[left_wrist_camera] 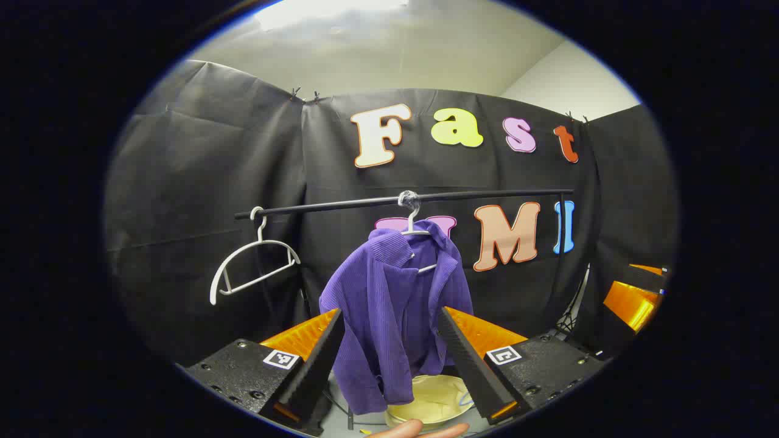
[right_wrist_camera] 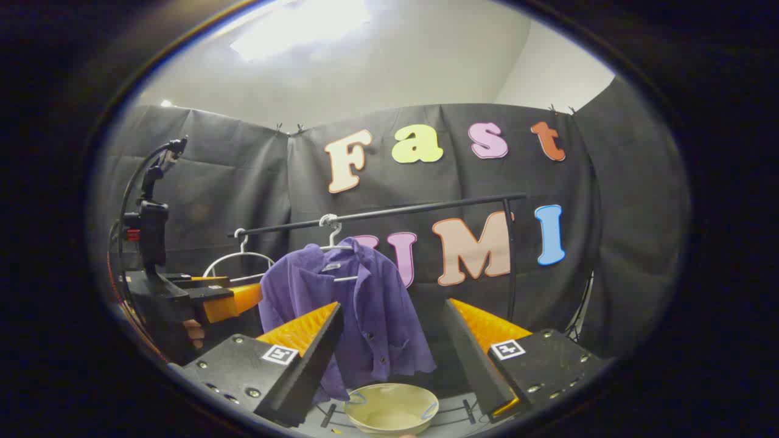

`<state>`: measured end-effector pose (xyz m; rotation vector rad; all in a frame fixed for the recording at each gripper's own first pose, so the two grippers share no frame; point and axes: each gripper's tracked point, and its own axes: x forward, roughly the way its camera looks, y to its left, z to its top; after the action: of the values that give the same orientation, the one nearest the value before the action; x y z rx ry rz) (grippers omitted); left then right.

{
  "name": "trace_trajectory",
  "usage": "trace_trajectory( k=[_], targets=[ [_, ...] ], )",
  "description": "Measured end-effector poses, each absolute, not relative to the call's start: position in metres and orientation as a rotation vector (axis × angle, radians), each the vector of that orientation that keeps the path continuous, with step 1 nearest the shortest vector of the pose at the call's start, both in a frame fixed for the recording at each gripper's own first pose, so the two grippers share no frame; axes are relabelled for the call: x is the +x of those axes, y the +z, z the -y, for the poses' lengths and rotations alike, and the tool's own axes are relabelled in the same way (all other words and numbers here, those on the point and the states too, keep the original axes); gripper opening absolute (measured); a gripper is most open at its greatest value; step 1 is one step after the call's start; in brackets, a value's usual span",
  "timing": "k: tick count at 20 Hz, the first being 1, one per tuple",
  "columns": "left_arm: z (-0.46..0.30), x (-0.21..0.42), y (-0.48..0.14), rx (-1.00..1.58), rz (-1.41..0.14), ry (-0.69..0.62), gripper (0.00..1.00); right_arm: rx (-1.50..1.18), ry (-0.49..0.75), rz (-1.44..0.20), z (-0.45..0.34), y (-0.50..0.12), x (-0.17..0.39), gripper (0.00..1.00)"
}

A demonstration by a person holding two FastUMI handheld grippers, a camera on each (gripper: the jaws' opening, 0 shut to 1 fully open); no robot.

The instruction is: Grasp the clothes on the hanger with both hands and then place them into the laundry hamper below.

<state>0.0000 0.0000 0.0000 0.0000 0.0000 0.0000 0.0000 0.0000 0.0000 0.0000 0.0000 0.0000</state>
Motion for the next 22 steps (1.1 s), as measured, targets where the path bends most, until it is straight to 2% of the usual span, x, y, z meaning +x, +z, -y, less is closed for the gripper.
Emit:
trace_trajectory(
  k=[2, 3, 4, 6, 7, 8, 12, 13, 14, 15, 16, 18, 22],
  targets=[
    [-0.001, 0.002, 0.000, -0.008, 0.007, -0.002, 0.99, 0.028, 0.025, -0.008, -0.004, -0.007, 0.003, 0.94],
    [-0.001, 0.004, -0.001, -0.006, 0.008, -0.001, 0.96, 0.041, 0.038, -0.012, -0.007, -0.011, 0.004, 0.99],
    [-0.002, 0.005, -0.001, 0.001, 0.004, 0.006, 0.96, 0.050, 0.050, -0.018, -0.010, -0.014, 0.005, 0.94],
    [0.002, 0.005, -0.002, 0.026, -0.013, 0.014, 0.98, 0.058, 0.070, -0.039, -0.017, -0.023, 0.009, 0.94],
    [0.003, 0.003, -0.004, 0.032, -0.020, 0.016, 0.99, 0.059, 0.075, -0.042, -0.020, -0.023, 0.011, 1.00],
    [0.004, 0.004, -0.005, 0.031, -0.022, 0.015, 0.98, 0.058, 0.082, -0.044, -0.024, -0.023, 0.014, 0.94],
    [0.004, 0.004, -0.010, 0.014, -0.019, 0.028, 0.96, 0.039, 0.103, -0.050, -0.037, -0.027, 0.032, 1.00],
    [0.005, 0.004, -0.012, 0.010, -0.027, 0.025, 0.96, 0.037, 0.104, -0.060, -0.039, -0.030, 0.039, 0.94],
    [0.006, 0.006, -0.013, 0.006, -0.030, 0.017, 0.96, 0.039, 0.105, -0.067, -0.043, -0.034, 0.044, 0.94],
    [0.006, 0.009, -0.016, 0.004, -0.030, 0.010, 0.96, 0.044, 0.109, -0.073, -0.047, -0.035, 0.052, 0.99],
    [0.007, 0.015, -0.019, 0.007, -0.027, 0.004, 0.99, 0.048, 0.107, -0.077, -0.049, -0.037, 0.059, 0.99],
    [0.011, 0.035, -0.027, 0.021, -0.029, -0.005, 0.99, 0.050, 0.102, -0.094, -0.051, -0.042, 0.077, 0.96],
    [0.015, 0.064, -0.041, 0.019, -0.035, -0.013, 0.99, 0.045, 0.096, -0.138, -0.053, -0.058, 0.114, 1.00]
  ],
)
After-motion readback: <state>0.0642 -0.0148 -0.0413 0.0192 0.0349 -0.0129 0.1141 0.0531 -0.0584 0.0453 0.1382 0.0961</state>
